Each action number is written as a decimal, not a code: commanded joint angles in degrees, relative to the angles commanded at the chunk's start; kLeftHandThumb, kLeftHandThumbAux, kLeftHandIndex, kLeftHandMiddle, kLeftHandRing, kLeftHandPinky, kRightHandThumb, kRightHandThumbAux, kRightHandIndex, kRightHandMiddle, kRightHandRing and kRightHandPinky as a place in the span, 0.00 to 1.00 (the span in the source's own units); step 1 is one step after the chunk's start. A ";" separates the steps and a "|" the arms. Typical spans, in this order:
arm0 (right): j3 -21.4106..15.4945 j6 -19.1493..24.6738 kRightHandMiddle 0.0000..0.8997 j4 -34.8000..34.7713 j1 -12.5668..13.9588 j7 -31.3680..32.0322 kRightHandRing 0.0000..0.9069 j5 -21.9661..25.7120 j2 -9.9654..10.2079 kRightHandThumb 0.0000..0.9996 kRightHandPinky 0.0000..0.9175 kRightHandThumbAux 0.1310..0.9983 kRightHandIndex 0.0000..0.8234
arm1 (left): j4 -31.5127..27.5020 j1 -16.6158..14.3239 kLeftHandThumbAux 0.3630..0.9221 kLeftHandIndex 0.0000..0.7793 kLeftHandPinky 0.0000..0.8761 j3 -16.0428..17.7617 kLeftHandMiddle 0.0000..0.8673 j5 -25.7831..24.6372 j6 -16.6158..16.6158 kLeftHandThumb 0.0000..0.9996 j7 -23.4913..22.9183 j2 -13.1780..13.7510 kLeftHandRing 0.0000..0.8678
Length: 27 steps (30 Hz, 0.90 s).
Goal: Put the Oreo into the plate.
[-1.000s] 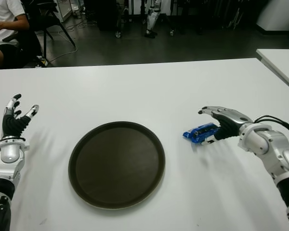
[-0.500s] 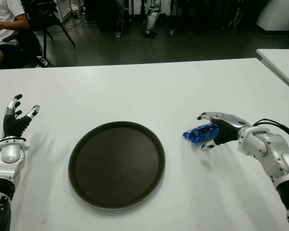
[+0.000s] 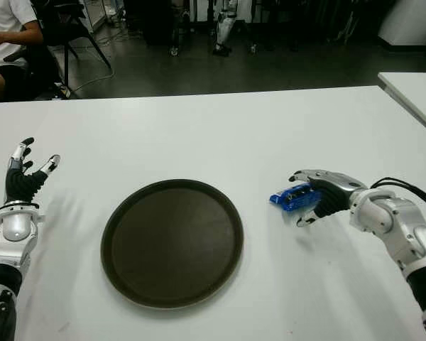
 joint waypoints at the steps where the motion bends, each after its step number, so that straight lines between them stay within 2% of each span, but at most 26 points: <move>1: 0.05 0.00 0.00 0.04 -0.03 0.16 0.00 -0.01 -0.02 0.00 0.00 0.63 0.00 | -0.01 0.02 0.40 0.00 0.01 -0.02 0.01 0.04 -0.08 0.00 0.00 0.02 0.02; 7: 0.45 -0.30 0.00 1.09 -0.52 0.62 0.00 -0.10 0.25 0.00 0.00 0.64 0.00 | -0.66 0.41 0.39 0.00 0.02 0.49 0.00 -0.92 -0.33 0.00 -1.28 -0.27 0.01; 10: 0.67 -0.72 0.00 1.81 -0.77 0.47 0.00 0.01 0.45 0.00 0.00 0.64 0.00 | -1.47 0.77 0.35 0.00 0.03 0.85 0.00 -1.76 -0.18 0.00 -2.14 -0.52 0.01; 20: 1.11 -0.82 0.00 2.62 -1.23 1.27 0.00 0.43 0.73 0.00 0.00 0.60 0.00 | -3.13 1.18 0.33 0.00 0.03 1.56 0.00 -3.94 1.46 0.00 -4.62 -0.87 0.01; 27: 1.58 -1.43 0.00 3.95 -2.00 1.56 0.00 0.35 0.88 0.00 0.00 0.58 0.00 | -4.97 1.85 0.40 0.00 0.04 1.67 0.00 -4.58 1.38 0.00 -4.67 -1.33 0.01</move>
